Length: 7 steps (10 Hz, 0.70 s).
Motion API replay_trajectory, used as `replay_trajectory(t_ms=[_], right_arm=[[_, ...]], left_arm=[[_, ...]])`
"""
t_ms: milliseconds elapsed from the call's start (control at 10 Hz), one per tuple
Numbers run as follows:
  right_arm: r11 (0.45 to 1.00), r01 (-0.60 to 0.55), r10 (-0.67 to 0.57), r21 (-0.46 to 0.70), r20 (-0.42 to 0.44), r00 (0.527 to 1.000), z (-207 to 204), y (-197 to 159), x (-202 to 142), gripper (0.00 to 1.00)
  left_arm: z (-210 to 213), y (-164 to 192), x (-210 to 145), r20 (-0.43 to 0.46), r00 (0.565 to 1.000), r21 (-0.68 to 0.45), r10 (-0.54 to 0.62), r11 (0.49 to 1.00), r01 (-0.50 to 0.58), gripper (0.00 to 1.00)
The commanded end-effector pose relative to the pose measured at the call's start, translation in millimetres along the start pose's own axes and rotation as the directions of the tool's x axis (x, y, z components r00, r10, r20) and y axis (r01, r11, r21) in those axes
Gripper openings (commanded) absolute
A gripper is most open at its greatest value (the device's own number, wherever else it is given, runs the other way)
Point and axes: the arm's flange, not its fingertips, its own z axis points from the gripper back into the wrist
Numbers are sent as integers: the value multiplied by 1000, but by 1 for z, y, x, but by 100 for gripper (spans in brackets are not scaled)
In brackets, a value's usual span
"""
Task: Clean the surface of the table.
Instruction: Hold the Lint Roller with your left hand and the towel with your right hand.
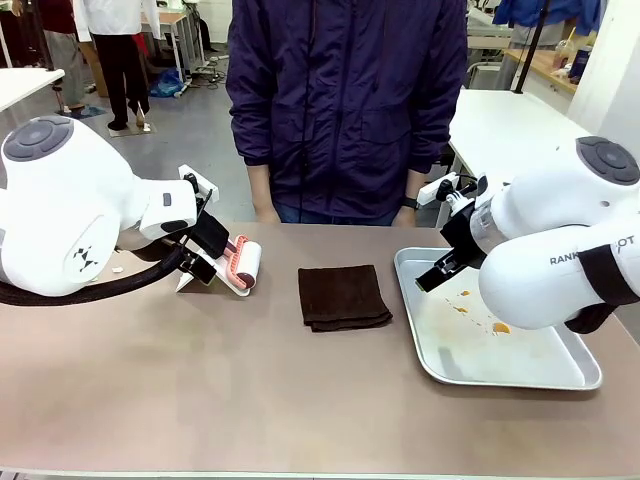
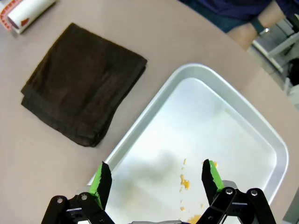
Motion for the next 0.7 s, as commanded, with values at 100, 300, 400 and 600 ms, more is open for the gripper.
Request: replay_trajectory(t_ms=[100,300,400,600], right_arm=[[1000,1,-1,0,0,1000,0,0,0,100],[1000,1,-1,0,0,1000,0,0,0,100],[1000,1,-1,0,0,1000,0,0,0,100],[998,39,-37,55,-38,999,7,0,1,100]], left_arm=[[0,0,0,0,1000,0,-1,1000,1,100],[0,0,0,0,1000,0,-1,1000,1,100],[0,0,0,0,1000,0,-1,1000,1,100],[10,8,-8,-5,1000,-26,4,1000,-5,100]])
